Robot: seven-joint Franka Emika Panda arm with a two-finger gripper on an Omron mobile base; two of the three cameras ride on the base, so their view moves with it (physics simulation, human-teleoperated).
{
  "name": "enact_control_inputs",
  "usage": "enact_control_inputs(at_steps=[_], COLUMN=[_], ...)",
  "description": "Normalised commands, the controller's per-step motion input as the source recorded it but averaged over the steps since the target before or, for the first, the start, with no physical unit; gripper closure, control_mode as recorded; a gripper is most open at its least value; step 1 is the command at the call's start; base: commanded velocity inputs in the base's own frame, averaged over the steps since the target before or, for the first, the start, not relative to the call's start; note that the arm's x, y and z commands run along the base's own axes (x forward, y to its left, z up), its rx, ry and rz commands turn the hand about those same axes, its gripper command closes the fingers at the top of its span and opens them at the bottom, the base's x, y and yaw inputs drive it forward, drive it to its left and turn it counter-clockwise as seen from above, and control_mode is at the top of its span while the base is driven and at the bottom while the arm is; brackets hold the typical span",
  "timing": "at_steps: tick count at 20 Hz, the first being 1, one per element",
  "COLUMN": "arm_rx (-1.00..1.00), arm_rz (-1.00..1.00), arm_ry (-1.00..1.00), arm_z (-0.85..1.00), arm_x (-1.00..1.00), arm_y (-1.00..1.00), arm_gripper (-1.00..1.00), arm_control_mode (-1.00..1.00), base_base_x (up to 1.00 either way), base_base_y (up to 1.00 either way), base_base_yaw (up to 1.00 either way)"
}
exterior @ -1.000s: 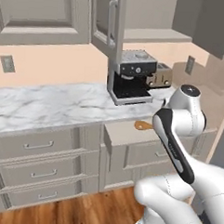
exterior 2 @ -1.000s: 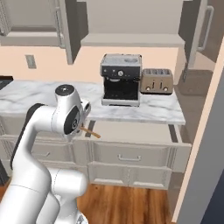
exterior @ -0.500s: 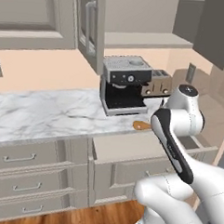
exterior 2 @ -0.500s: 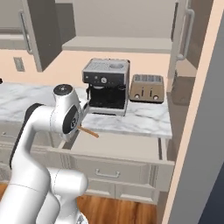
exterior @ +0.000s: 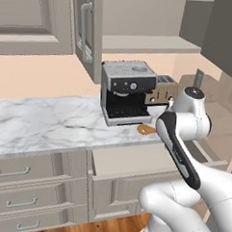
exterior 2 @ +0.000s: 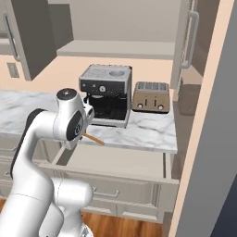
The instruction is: Organize the utensils by type. Pick up the wooden spoons from the counter and place them in the open cabinet. Then pick up the metallic utensils from the counter and place them in the open drawer.
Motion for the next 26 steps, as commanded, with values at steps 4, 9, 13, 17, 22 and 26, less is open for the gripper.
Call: enact_control_inputs(at_steps=[4, 9, 13, 17, 22, 26], arm_rx=[0.0, 0.0, 0.0, 0.0, 0.0, 0.0], arm_rz=[0.0, 0.0, 0.0, 0.0, 0.0, 0.0], arm_ry=[0.0, 0.0, 0.0, 0.0, 0.0, 0.0], arm_z=[0.0, 0.0, 0.0, 0.0, 0.0, 0.0], arm_x=[0.0, 0.0, 0.0, 0.0, 0.0, 0.0], arm_y=[0.0, 0.0, 0.0, 0.0, 0.0, 0.0], arm_gripper=[1.0, 1.0, 1.0, 1.0, 1.0, 1.0], arm_control_mode=[1.0, 1.0, 1.0, 1.0, 1.0, 1.0], base_base_x=[0.21, 0.41, 0.41, 0.3, 0.27, 0.35], base_base_y=[-0.12, -0.12, -0.11, -0.12, -0.11, -0.08], base_base_yaw=[0.0, 0.0, 0.0, 0.0, 0.0, 0.0])
